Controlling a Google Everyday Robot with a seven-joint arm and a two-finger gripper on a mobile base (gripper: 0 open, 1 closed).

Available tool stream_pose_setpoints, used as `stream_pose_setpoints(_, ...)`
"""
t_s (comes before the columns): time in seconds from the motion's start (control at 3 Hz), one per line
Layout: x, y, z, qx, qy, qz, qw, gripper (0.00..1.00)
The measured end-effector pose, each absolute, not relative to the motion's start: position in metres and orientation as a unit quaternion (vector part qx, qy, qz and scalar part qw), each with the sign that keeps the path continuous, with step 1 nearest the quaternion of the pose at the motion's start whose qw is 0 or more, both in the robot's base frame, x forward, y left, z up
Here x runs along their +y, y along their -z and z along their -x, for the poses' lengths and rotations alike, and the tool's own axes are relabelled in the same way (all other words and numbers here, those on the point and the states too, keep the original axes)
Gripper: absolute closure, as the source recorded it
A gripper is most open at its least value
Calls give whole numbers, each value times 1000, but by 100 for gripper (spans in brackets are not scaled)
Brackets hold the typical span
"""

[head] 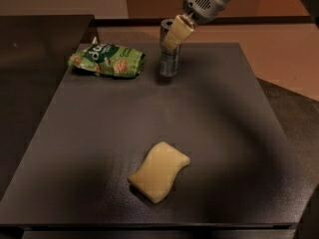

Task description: Move redbull can near green rice chip bag

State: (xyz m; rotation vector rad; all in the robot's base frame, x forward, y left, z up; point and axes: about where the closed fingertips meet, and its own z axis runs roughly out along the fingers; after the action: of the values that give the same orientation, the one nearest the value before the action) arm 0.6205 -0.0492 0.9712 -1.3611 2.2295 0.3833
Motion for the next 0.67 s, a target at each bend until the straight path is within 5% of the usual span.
stream_pose_setpoints(0.67,-12,-968,-638,815,-136,510,239,100)
